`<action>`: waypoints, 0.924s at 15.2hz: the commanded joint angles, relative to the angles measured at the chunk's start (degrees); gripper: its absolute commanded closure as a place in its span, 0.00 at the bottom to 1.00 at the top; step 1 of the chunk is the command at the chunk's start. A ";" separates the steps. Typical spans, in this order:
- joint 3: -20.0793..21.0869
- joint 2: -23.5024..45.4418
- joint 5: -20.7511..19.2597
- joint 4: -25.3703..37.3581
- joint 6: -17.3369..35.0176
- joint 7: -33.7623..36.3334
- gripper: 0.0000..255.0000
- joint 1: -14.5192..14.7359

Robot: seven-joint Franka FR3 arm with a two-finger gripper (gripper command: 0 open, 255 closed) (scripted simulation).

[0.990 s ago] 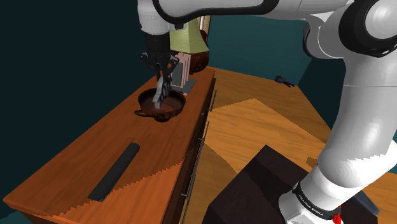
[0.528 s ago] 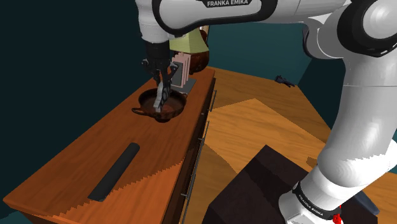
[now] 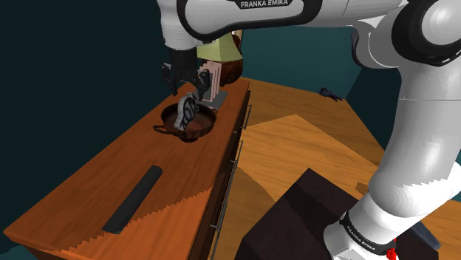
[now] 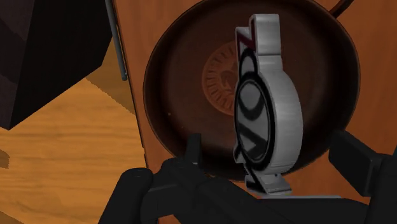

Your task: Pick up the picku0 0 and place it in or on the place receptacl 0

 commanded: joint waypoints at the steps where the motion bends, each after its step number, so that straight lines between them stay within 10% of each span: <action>1: 0.00 0.00 0.00 0.00 0.00 0.00 0.00 0.00; 14: 0.15 0.26 0.18 7.91 -7.25 -0.90 0.00 3.00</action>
